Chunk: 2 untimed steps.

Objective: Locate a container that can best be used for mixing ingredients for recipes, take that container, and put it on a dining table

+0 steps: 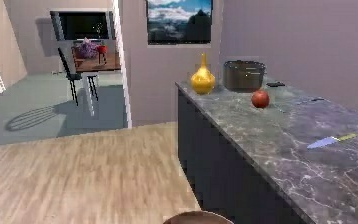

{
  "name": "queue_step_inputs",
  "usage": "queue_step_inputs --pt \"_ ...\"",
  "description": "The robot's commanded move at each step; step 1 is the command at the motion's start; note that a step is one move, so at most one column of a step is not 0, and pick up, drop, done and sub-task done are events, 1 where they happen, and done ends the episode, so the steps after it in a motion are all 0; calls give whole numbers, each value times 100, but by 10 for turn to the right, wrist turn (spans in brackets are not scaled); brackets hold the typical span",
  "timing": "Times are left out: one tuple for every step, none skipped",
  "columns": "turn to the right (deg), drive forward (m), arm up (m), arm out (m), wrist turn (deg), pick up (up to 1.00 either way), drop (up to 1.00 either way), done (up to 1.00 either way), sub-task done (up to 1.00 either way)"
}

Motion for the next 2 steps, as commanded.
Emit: queue_step_inputs --pt "-420 0 0 0 0 0 0 0 0" --pt "0 100 0 0 0 0 0 0 0"
